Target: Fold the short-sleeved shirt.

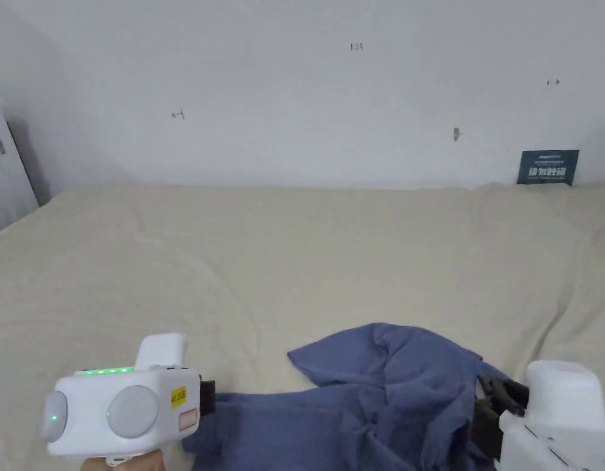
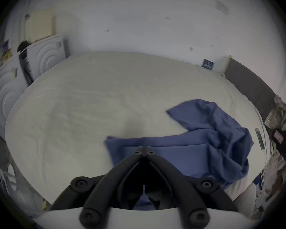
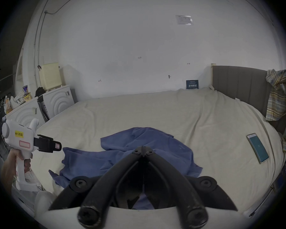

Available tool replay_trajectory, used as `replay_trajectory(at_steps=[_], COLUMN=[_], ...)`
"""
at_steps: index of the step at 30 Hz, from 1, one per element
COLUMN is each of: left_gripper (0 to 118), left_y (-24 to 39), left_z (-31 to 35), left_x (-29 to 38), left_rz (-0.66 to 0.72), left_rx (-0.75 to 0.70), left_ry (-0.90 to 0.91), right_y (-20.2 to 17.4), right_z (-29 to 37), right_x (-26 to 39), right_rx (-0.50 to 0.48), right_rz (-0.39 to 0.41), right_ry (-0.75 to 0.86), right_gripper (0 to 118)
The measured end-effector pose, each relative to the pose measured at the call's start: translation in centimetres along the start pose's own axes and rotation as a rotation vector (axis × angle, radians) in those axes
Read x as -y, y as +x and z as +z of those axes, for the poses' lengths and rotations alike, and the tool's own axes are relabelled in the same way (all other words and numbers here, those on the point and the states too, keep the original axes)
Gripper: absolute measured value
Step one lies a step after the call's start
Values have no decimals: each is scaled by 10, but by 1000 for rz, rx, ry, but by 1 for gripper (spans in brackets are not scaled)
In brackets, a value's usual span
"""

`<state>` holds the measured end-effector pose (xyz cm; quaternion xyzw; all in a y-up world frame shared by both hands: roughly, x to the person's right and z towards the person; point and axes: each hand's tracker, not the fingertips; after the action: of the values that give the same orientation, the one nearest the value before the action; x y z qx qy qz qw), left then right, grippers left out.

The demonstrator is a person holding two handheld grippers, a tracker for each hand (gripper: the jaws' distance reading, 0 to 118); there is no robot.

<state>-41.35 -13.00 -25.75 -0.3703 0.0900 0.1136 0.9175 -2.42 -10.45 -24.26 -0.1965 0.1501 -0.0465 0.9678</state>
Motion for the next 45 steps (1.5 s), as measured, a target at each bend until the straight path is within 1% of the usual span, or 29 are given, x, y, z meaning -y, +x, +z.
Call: replay_trajectory(at_steps=[3, 7, 8, 9, 10, 11, 12, 13, 14, 17, 19, 21, 23, 24, 25, 26, 28, 29, 30, 31, 32, 33, 34, 35, 39, 41, 44, 45], left_gripper=[0, 0, 6, 31, 43, 43, 82, 109, 117, 117, 117, 116, 107, 102, 100, 96, 71, 54, 32, 19, 13, 13, 13, 13, 13, 13, 13, 13], left_y=[-11, -20, -20, -20, -23, -25, -29, -32, -27, -31, -34, -30, -36, -31, -25, -22, -17, -15, -15, -13, -12, -14, -15, -13, -6, -6, 2, 2], left_z=[-3, -11, -16, -21, -32, -39, -48, -55, -50, -64, -77, -87, -109, -111, -106, -106, -102, -99, -97, -97, -96, -95, -92, -88, -79, -73, -58, -56], left_x=[1, -8, -12, -15, -19, -24, -29, -34, -36, -45, -41, -29, -18, -13, -13, -14, -20, -21, -22, -24, -25, -27, -29, -31, -37, -40, -42, -42], left_rz=[-7, 19, 15, 14, 29, 40, 71, 89, 126, 168, 169, 155, 116, 78, 31, 42, 29, 9, 8, 2, 5, 54, 87, 64, 8, 11, 3, -8], left_rx=[0, 14, 28, 41, 57, 69, 74, 72, 68, 46, 52, 11, 9, -33, -76, -82, -90, -87, -77, -82, -97, -28, -24, -58, -59, -49, -41, -46], left_ry=[-15, -15, -28, -48, -86, -98, -93, -92, -64, -114, -140, -184, -249, -246, -191, -202, -200, -188, -183, -178, -173, -173, -167, -153, -111, -89, -64, -58], right_y=[-13, -23, -26, -28, -29, -30, -31, -32, -32, -34, -33, -30, -30, -30, -30, -30, -30, -29, -29, -29, -28, -28, -27, -25, -13, -5, 11, 17], right_z=[-6, -17, -19, -20, -21, -23, -23, -24, -25, -30, -35, -39, -42, -43, -44, -45, -46, -47, -47, -47, -47, -46, -44, -43, -42, -48, -67, -76], right_x=[1, 2, 2, 3, 4, 4, 4, 5, 5, 5, 5, 7, 9, 10, 11, 12, 13, 13, 13, 13, 12, 10, 8, 5, -9, -20, -45, -55], right_rx=[-14, -35, -39, -40, -41, -43, -44, -46, -47, -40, -40, -48, -50, -47, -46, -45, -45, -47, -51, -53, -55, -60, -61, -61, -77, -93, -158, -183], right_rz=[14, 39, 44, 48, 53, 59, 67, 76, 85, 104, 94, 76, 72, 76, 81, 84, 81, 78, 73, 70, 69, 72, 75, 79, 60, 58, 21, -3], right_ry=[1, -20, -24, -27, -31, -36, -41, -42, -44, -54, -62, -72, -82, -87, -92, -97, -104, -107, -108, -108, -108, -105, -105, -101, -91, -100, -122, -121], right_gripper=[0, 0, 0, 0, 0, 0, 0, 0, 0, 0, 0, 0, 0, 0, 0, 0, 0, 0, 0, 0, 0, 0, 0, 0, 0, 0, 0, 0])
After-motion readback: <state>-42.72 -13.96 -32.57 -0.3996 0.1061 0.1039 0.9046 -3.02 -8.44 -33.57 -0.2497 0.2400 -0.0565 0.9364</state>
